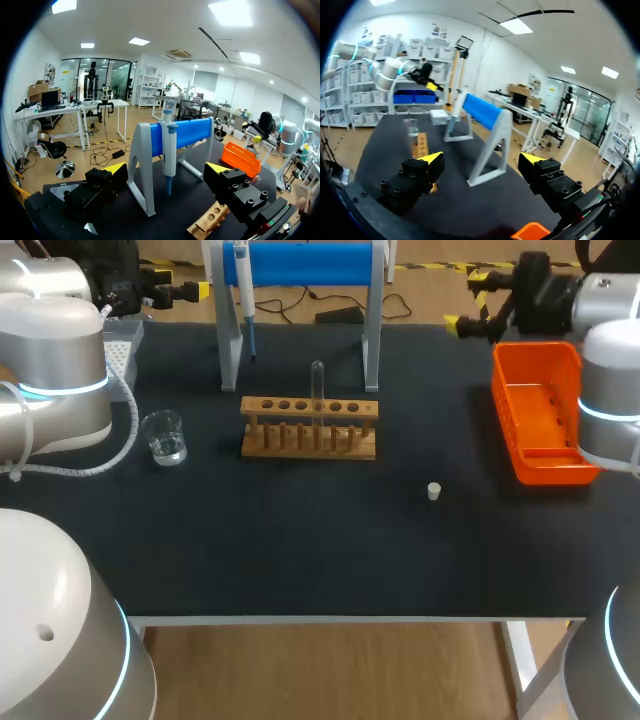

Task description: Invert the test tube, pick up the pipette, mount the tip to pipette, aspirate from beaker and dispense into the tube, eject the tip, return the pipette, and cap with the stopper.

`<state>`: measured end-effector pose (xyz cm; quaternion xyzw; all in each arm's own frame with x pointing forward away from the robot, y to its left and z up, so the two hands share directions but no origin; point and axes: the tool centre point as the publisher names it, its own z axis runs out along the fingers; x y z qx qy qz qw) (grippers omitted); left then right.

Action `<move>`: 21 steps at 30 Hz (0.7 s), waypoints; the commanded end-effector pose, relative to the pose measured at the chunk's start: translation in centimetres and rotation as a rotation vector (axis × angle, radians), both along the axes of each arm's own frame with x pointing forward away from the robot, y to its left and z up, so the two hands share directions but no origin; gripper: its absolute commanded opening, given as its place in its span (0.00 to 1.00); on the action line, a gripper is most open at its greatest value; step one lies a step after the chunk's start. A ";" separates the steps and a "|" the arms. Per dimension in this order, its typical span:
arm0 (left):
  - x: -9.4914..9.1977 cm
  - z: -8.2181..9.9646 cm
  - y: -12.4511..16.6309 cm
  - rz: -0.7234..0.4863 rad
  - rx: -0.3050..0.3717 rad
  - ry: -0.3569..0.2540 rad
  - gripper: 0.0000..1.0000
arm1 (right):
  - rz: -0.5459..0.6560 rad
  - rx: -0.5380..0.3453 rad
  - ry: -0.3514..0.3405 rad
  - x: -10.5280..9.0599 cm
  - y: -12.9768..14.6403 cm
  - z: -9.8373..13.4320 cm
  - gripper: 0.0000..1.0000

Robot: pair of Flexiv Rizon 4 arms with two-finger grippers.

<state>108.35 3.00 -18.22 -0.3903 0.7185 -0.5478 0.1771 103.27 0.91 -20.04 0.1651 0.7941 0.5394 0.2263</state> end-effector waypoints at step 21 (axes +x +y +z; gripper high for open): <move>0.0 0.0 0.0 0.000 0.000 0.000 1.00 | 0.314 0.011 0.029 -15.3 5.8 -4.7 1.00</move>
